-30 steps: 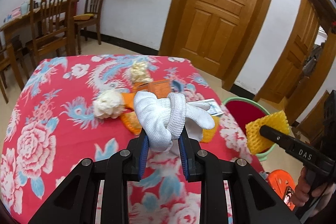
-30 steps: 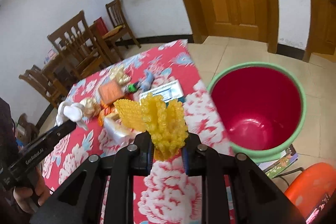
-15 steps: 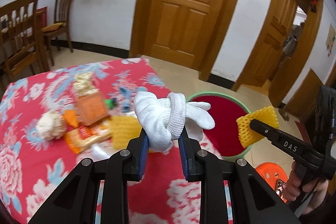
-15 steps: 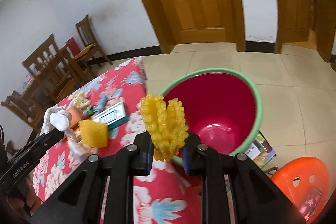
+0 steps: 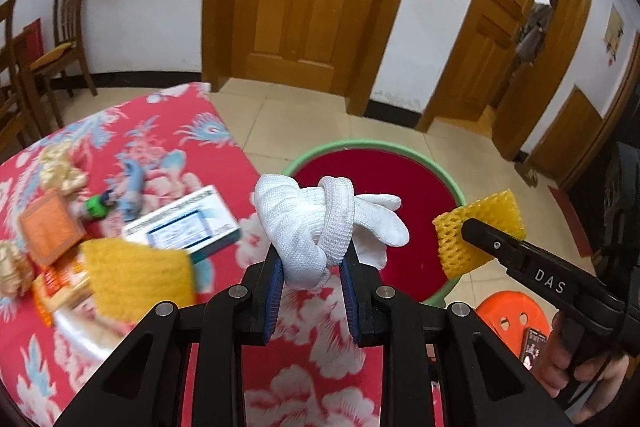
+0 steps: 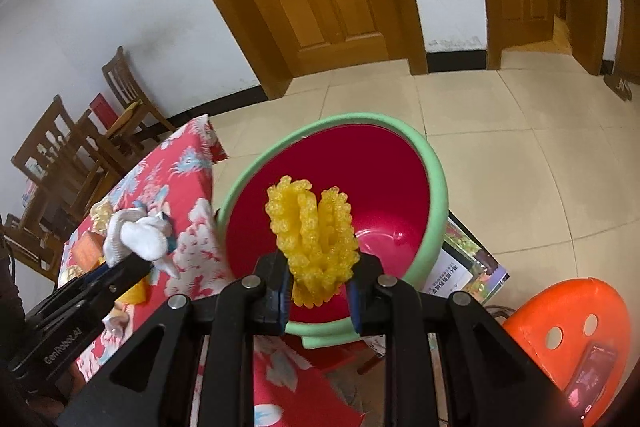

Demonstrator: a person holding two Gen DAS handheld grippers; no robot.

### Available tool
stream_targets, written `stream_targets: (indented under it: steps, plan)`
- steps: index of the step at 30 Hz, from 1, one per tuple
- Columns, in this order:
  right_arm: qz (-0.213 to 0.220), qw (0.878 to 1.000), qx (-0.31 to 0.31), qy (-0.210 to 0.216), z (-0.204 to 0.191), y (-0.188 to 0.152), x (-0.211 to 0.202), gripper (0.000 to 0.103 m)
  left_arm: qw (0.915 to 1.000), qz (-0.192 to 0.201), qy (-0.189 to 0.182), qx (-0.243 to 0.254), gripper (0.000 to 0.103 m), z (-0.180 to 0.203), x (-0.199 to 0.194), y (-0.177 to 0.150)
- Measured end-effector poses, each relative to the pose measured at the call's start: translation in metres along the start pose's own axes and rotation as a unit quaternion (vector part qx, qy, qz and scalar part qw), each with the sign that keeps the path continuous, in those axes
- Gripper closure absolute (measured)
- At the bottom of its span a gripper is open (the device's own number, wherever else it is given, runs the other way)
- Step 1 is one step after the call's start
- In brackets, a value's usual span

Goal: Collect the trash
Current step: 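Carry the glove in the left tool while the right tool carries the foam net over the bin, then open the left tool over the bin while the right tool drops the foam net in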

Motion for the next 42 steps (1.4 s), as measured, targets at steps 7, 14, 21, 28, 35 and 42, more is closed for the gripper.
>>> stream_targets:
  steps: [7, 14, 21, 28, 35, 42]
  plan:
    - [-0.014, 0.999, 0.034, -0.002, 0.024, 0.003, 0.016, 0.076, 0.9995, -0.026, 0.003, 0.014, 0.075, 0.016, 0.034, 0.009]
    - [-0.016, 0.999, 0.051, -0.001, 0.036, 0.004, 0.022, 0.068, 0.9994, -0.027, 0.004, 0.023, 0.056, 0.024, 0.047, 0.015]
    - [-0.012, 0.998, 0.064, 0.003, 0.043, 0.005, 0.021, 0.053, 0.9995, -0.026, 0.012, 0.013, 0.054, 0.019, 0.048, 0.018]
    - [-0.008, 0.998, 0.061, 0.003, 0.042, 0.005, 0.017, 0.045, 0.9997, -0.017, 0.014, 0.002, 0.054, 0.011, 0.035, 0.017]
    - [-0.005, 0.999, 0.047, 0.004, 0.034, 0.01, 0.015, 0.032, 0.9997, -0.009, 0.017, -0.015, 0.054, -0.002, 0.022, 0.015]
    - [-0.022, 0.999, 0.037, 0.01, 0.024, 0.012, 0.023, 0.027, 0.9993, 0.003, 0.024, -0.029, 0.054, -0.015, 0.008, 0.015]
Point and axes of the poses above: each gripper's, at about its wrist camera, not at the fingertips, and x roughly the way its jaws point, z to its right, y to its top, the point moved 1 cm from there along x, roughly the way its jaws point, and after that the axes turned 6 degrees about y, right-handed, at the moved point
